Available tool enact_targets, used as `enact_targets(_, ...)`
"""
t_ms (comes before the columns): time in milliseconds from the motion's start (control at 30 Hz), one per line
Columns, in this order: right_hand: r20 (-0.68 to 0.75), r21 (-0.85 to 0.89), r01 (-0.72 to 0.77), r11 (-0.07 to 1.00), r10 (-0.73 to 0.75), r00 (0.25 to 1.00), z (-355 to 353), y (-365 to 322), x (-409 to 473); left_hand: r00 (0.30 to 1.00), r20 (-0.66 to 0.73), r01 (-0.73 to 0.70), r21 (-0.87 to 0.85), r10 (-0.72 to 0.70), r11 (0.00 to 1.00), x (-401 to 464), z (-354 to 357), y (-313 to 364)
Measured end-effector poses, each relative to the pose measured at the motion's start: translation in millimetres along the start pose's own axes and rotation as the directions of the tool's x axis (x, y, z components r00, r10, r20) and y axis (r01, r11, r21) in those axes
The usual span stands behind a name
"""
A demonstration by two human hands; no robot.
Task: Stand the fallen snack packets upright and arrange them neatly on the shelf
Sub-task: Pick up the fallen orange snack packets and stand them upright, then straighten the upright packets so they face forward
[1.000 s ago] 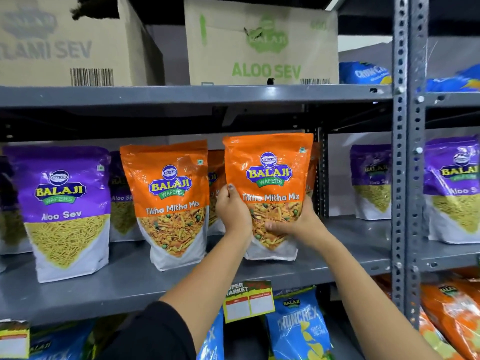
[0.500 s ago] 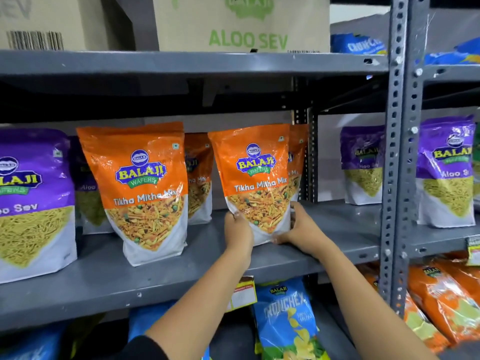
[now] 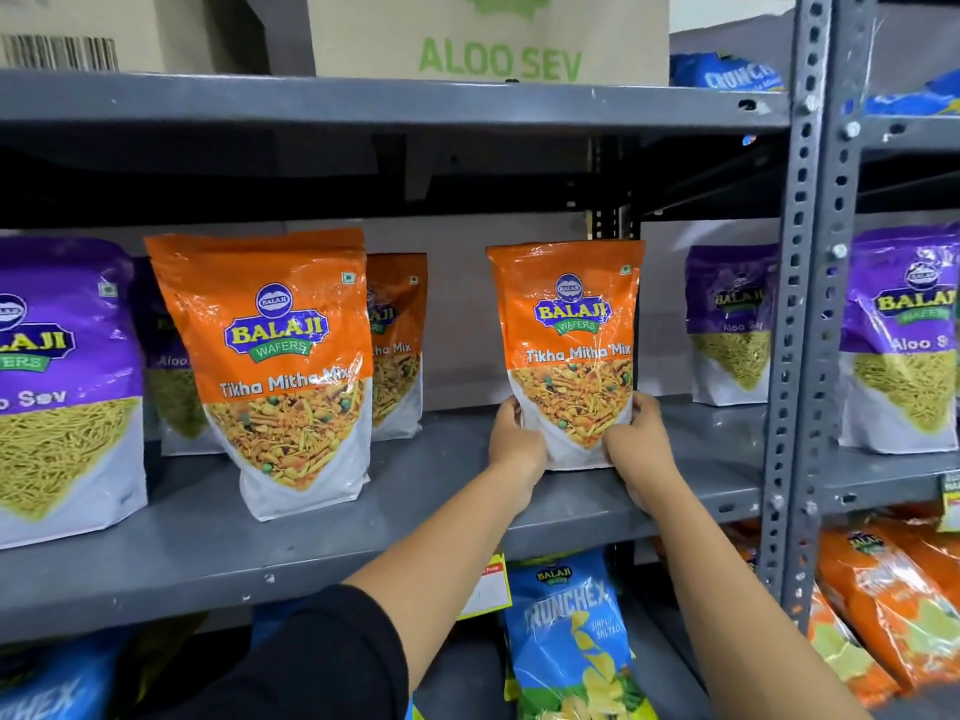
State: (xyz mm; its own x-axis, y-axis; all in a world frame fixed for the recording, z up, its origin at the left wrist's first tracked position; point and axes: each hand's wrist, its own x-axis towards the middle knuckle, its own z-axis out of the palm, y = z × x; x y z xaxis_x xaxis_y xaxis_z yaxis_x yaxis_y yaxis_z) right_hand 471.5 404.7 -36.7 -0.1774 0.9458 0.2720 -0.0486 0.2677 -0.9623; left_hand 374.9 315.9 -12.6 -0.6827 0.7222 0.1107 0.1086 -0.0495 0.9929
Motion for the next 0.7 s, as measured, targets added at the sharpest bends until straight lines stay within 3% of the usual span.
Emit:
enact_targets(233, -0.058, 0.025, 0.021, 0.999, -0.019, 0.998, -3.3, -3.9, -8.1, 0.996, 0.087, 0.009, 0.024, -0.012, 1.000, 4.4, -10.1, -1.5)
enact_targets(333, -0.208, 0.056, 0.183, 0.981, -0.168, 0.964, -6.6, -9.5, -23.0, 0.962, 0.032, -0.274, 0.051, 0.273, 0.960, -17.2, -49.7, -2.7)
enact_targets(433, -0.351, 0.059, 0.405, 0.913, -0.360, 0.864, 7.5, -19.7, -50.5, 0.765, -0.243, -0.605, 0.046, 0.596, 0.795, -44.3, -117.5, -12.3)
enact_targets(500, -0.245, 0.188, 0.447, 0.874, -0.399, 0.884, 37.7, -32.3, -71.1, 0.648, -0.451, -0.681, 0.016, 0.613, 0.732, -50.7, -163.0, -16.6)
enact_targets(533, -0.122, 0.243, 0.417, 0.876, -0.399, 0.909, 58.3, -40.0, -82.3, 0.644, -0.526, -0.673, -0.044, 0.556, 0.738, -47.7, -183.1, -20.3)
enact_targets(600, 0.201, 0.267, 0.243, 0.933, -0.300, 0.932, 104.6, -52.3, -102.9, 0.720, -0.581, -0.568, -0.179, 0.380, 0.803, -37.8, -214.0, -25.2)
enact_targets(700, 0.520, 0.126, -0.037, 0.991, -0.034, 0.853, 164.6, -53.8, -115.0, 0.853, -0.490, -0.355, -0.287, 0.183, 0.890, -22.8, -235.8, -29.3)
